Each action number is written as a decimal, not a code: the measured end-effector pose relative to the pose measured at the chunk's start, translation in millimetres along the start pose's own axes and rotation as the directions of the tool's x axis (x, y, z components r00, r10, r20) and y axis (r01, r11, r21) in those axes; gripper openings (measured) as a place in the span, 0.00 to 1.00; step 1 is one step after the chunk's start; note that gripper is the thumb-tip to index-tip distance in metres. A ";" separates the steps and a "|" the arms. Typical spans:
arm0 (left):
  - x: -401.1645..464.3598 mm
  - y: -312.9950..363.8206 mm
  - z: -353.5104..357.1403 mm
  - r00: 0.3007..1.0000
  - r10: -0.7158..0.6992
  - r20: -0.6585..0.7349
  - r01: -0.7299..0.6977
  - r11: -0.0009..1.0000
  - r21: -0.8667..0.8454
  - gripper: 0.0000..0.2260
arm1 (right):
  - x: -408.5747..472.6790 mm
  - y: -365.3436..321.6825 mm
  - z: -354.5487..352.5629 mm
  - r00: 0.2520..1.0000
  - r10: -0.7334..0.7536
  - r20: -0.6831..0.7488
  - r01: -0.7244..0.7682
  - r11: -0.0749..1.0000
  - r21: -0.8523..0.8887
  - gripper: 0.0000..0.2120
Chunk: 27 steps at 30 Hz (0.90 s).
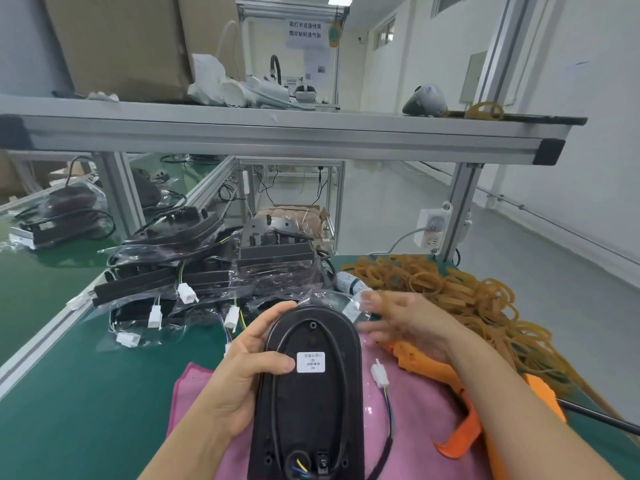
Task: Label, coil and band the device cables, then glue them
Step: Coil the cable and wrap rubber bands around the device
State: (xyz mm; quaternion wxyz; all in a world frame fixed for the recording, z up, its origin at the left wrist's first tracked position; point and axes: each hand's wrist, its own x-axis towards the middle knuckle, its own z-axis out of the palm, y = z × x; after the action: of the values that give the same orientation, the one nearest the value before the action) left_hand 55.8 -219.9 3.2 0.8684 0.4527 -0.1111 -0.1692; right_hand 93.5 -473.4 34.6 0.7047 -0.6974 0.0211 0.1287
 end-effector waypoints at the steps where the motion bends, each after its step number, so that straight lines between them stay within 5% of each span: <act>1: 0.1 -0.1 1.0 1.000 -0.002 -0.004 0.002 1.000 -0.001 0.34 | -0.1 -2.4 7.6 0.989 0.051 0.141 -0.052 0.999 0.004 0.20; 3: 0.8 0.1 2.7 1.000 0.001 -0.019 -0.001 1.000 0.000 0.33 | -0.9 -8.7 20.9 0.916 0.062 0.396 -0.033 0.996 -0.080 0.34; 5: 1.0 0.2 4.5 0.999 0.015 -0.047 -0.015 1.000 0.000 0.32 | -3.6 -15.8 30.9 0.864 0.062 0.500 0.049 0.977 -0.206 0.40; 11: 0.4 -3.6 8.2 0.988 0.099 -0.121 -0.096 0.995 0.032 0.32 | -10.4 -22.7 57.1 0.940 -0.029 0.340 0.202 0.852 -0.483 0.37; 16: -4.0 12.1 19.3 0.966 0.228 -0.123 -0.191 0.947 0.258 0.27 | -11.5 -12.5 69.1 0.928 -0.268 0.258 0.353 0.856 -0.379 0.19; 18: -0.1 26.4 34.9 0.937 0.339 -0.085 -0.225 0.773 0.593 0.21 | -15.3 -13.9 70.7 0.907 -0.325 0.267 0.410 0.823 -0.392 0.18; 21: 15.0 41.3 67.1 0.910 0.415 -0.022 -0.112 0.295 0.949 0.09 | -18.9 -16.4 71.4 0.887 -0.369 0.278 0.457 0.787 -0.415 0.14; 23: 24.6 51.5 81.2 0.942 0.336 0.015 -0.038 0.062 0.997 0.10 | -21.6 -16.3 69.9 0.892 -0.365 0.268 0.449 0.793 -0.412 0.10; 27: 36.0 66.5 91.9 0.985 0.169 0.024 -0.001 -0.140 0.990 0.10 | -27.4 -16.8 70.0 0.894 -0.377 0.241 0.446 0.792 -0.416 0.10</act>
State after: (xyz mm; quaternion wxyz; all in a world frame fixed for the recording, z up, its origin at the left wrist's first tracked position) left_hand 69.8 -267.5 111.3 0.2441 0.9512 -0.1805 0.0548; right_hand 60.0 -408.3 58.6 0.5293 -0.8207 -0.2140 0.0236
